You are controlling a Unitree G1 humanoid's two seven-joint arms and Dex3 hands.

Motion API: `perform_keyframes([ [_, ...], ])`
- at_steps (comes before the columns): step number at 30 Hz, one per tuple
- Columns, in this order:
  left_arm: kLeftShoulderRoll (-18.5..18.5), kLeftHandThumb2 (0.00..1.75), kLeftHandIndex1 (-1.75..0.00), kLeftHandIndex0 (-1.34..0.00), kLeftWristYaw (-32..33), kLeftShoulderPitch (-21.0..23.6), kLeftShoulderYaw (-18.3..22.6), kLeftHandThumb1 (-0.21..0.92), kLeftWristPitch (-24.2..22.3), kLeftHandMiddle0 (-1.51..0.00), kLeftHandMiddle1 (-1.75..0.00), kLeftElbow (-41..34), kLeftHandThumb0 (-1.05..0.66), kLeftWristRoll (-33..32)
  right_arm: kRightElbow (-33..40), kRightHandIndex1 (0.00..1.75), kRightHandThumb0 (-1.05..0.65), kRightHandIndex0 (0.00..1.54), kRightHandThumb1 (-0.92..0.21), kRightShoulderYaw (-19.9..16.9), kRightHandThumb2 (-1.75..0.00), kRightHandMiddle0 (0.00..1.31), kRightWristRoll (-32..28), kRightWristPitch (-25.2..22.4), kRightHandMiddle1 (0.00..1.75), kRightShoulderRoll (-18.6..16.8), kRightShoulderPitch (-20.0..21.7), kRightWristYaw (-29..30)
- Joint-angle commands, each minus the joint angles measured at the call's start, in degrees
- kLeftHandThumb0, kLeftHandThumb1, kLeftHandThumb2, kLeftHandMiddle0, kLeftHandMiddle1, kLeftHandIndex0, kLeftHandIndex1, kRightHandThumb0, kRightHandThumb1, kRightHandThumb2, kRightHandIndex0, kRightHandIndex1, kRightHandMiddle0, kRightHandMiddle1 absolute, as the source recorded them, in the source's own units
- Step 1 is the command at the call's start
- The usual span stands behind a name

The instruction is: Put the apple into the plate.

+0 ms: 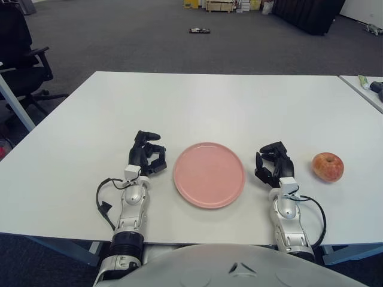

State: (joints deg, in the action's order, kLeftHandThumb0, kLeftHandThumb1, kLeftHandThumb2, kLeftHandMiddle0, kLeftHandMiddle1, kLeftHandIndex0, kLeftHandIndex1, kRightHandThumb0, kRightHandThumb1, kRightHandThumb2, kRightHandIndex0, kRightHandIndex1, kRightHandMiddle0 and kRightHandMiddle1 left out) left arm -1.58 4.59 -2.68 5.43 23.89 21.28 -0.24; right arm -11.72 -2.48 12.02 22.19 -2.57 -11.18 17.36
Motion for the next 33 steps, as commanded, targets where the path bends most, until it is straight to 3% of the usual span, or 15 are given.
perform_keyframes([
  [1, 0.06, 1.14, -1.75, -0.43, 0.24, -0.04, -0.09, 0.41, -0.21, -0.59, -1.5, 0.35, 0.0, 0.28, -1.92, 1.63, -0.39, 0.61, -0.66, 0.02, -0.89, 0.36, 3.07, 3.87, 1.75, 1.09, 0.96, 3.12],
  [3, 0.05, 1.14, -1.75, -0.43, 0.27, -0.02, -0.1, 0.41, -0.2, -0.59, -1.49, 0.35, 0.0, 0.32, -2.99, 1.62, -0.39, 0.61, -0.66, 0.33, -0.89, 0.35, 7.3, 6.91, 1.75, 2.04, 1.35, 7.18],
  [6, 0.0, 1.13, -1.75, -0.42, 0.32, 0.01, -0.11, 0.41, -0.13, -0.6, -1.48, 0.43, 0.0, 0.4, -4.38, 1.48, -0.36, 0.54, -0.82, 1.01, -0.66, 0.25, 12.99, 10.35, 1.75, 3.63, 1.94, 12.65],
  [11, 0.01, 1.13, -1.75, -0.42, 0.39, 0.05, -0.14, 0.41, -0.49, -0.6, -1.48, 0.45, 0.0, 0.57, -6.15, 1.2, -0.35, 0.25, -0.9, 1.92, -0.56, 0.19, 22.08, 9.73, 1.75, 7.73, 3.78, 19.85],
  [13, 0.0, 1.13, -1.75, -0.41, 0.28, 0.07, -0.12, 0.41, -0.64, -0.6, -1.49, 0.44, 0.0, 0.52, -6.53, 1.04, -0.52, 0.13, -0.91, 2.61, -0.68, 0.1, 27.58, 7.92, 1.49, 9.37, 4.5, 24.88],
  [15, -0.03, 1.14, -1.75, -0.41, 0.19, 0.1, -0.11, 0.41, -0.6, -0.59, -1.51, 0.48, 0.0, 0.48, -6.92, 0.72, -0.67, 0.05, -0.92, 3.25, -0.71, 0.04, 31.64, 6.37, 1.21, 10.31, 4.87, 29.54],
  [21, -0.14, 1.14, -1.75, -0.4, 0.27, 0.14, -0.15, 0.42, -0.34, -0.59, -1.51, 0.6, 0.0, 0.58, -5.0, 0.15, -0.83, 0.0, -0.85, 3.98, -0.62, 0.0, 36.94, -0.16, 0.77, 11.49, 4.19, 36.15],
  [28, -0.12, 1.11, -1.75, -0.42, 0.5, 0.16, -0.16, 0.43, -0.53, -0.6, -1.47, 0.61, 0.0, 0.92, 1.53, 0.01, -0.9, 0.0, -0.78, 4.32, -0.48, 0.0, 42.01, -13.69, 0.16, 10.21, 2.14, 37.48],
  [33, -0.1, 1.1, -1.75, -0.42, 0.54, 0.16, -0.19, 0.43, -0.45, -0.58, -1.47, 0.67, 0.0, 1.0, 3.25, 0.0, -0.93, 0.0, -0.75, 4.44, -0.44, 0.0, 42.94, -19.88, 0.03, 10.25, 2.14, 38.05],
])
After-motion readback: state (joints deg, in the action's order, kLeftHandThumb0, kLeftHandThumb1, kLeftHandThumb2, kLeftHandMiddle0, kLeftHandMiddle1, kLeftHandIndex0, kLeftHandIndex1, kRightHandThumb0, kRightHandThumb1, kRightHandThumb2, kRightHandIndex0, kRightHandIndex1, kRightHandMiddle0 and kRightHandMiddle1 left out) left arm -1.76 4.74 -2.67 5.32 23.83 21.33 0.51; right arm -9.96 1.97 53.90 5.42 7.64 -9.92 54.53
